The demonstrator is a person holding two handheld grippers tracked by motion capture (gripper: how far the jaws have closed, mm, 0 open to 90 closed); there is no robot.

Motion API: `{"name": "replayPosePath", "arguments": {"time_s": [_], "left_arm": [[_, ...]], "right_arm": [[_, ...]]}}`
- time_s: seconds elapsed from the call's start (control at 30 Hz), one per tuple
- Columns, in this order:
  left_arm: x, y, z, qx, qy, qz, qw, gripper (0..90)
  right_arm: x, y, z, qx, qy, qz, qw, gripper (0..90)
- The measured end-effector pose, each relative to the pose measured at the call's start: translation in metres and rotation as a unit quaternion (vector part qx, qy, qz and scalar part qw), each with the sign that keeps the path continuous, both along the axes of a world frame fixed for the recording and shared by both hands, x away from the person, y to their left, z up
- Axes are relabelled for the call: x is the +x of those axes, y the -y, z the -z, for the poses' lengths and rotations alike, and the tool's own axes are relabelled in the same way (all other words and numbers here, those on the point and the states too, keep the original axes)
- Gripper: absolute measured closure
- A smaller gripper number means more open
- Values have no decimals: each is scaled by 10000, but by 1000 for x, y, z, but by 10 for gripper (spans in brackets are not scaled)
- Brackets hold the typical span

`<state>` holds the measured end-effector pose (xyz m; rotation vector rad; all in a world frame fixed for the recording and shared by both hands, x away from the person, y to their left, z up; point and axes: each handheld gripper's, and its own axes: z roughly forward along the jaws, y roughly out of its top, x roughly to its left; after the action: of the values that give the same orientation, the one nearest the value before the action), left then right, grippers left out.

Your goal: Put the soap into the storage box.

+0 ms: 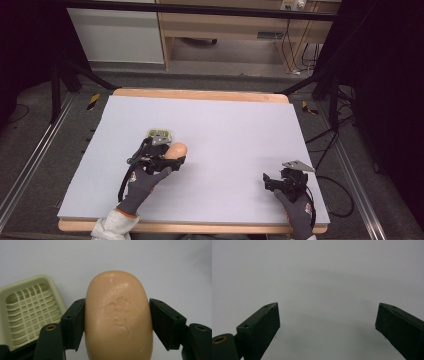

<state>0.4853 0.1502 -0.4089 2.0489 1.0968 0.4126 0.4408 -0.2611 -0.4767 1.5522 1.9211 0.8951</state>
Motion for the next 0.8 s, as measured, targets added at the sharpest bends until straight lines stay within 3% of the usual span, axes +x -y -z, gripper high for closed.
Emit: {"name": "replayPosePath", "arguments": {"time_s": [0.8], "left_arm": [[25,-32,-4,-132,77,-512,9986,320]], "right_arm": [[1,-1,0,-16,-15,-5,10000,60]]}}
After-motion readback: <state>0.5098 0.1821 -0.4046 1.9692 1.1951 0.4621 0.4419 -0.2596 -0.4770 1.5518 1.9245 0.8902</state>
